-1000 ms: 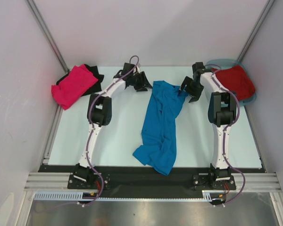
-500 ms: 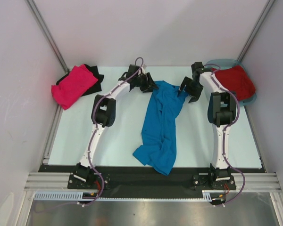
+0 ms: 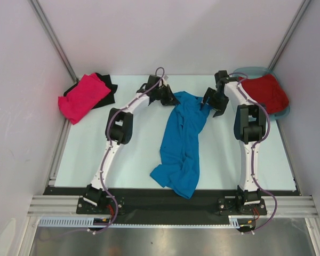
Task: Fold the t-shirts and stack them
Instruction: Fold the tshirt
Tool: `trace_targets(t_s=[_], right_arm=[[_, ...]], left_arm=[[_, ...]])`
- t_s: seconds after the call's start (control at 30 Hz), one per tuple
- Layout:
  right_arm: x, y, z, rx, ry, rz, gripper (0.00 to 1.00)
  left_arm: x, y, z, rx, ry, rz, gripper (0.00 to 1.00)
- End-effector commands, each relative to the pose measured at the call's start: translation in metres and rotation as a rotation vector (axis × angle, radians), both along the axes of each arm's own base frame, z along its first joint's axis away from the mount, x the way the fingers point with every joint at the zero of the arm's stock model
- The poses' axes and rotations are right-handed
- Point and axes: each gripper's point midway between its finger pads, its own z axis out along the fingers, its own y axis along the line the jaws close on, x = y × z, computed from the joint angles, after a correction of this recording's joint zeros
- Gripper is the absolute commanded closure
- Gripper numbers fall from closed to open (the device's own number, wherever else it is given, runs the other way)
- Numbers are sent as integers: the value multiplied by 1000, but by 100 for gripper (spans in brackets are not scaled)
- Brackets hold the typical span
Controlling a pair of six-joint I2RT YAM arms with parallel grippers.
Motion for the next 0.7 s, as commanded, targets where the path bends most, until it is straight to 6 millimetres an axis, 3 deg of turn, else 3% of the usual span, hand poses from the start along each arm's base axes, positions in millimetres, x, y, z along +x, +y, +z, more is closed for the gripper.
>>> trace_targets(t_s=[0.0, 0.3, 0.5, 0.53, 0.6, 0.63, 0.67], right_arm=[[8, 4, 31, 3, -65, 0, 17], [8, 14, 38, 36, -80, 26, 17], [11, 24, 52, 82, -100, 54, 17], [10, 27, 53, 92, -94, 58, 17], [6, 32, 53, 99, -82, 86, 17], [5, 34, 54, 107, -78, 98, 17], [-1, 35, 53, 110, -57, 107, 17]], left_arm=[[40, 28, 32, -27, -84, 104, 100], [89, 84, 56, -73, -158, 243, 100], [106, 112, 51, -97, -158, 307, 97], [105, 113, 50, -100, -153, 303, 65], [102, 115, 48, -89, -143, 291, 47], [99, 115, 58, -82, -156, 284, 36], [94, 116, 62, -69, -162, 270, 19]])
